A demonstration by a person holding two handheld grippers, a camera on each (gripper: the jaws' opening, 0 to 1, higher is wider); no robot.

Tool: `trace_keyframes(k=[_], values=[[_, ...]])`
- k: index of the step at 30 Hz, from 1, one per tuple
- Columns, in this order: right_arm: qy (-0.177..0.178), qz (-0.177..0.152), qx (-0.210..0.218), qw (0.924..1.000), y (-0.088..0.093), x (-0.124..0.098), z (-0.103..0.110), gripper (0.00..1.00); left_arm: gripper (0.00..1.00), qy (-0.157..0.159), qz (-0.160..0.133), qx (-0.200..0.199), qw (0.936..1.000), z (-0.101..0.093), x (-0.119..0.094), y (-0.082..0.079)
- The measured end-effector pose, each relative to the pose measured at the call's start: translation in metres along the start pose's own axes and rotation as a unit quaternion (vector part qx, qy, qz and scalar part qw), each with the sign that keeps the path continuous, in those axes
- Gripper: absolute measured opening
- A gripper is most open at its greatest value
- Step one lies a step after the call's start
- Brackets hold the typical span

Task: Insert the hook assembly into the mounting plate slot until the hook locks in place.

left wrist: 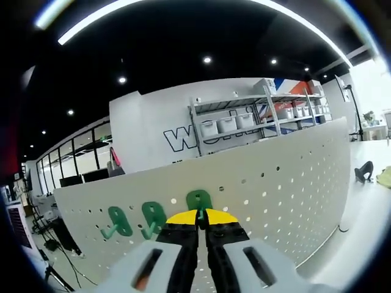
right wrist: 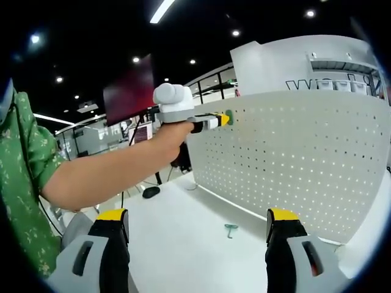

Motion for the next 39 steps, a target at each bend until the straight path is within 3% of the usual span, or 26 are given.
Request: trace_keyframes(k=[9, 19, 39], values=[[0.001, 0.0, -0.001, 1.0, 0.0, 0.0, -0.001, 0.95, 0.04, 0.002, -0.008, -0.028, 0.9996, 0.002, 0.001, 0.001], [0.002, 0.0, -0.002, 1.0, 0.0, -0.001, -0.001, 0.95, 0.13, 0.006, -0.017, -0.042, 0.999, 0.0, -0.001, -0.001], [-0.001, -0.003, -0.006, 1.0, -0.003, -0.003, 0.006, 0.95, 0.18, 0.011, -0.022, -0.051, 0.9984, -0.003, -0.014, -0.003]])
Point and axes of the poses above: the point that each gripper's makers call its tool centre point, and the gripper's own axes: x roughly forward along the fingers, z roughly to its left, y roughly out of its underside, the point moved 2 cm from there along -x, roughly backward along the fingers, and after that the axes turned 11 degrees about y, right-handed, at the moved point
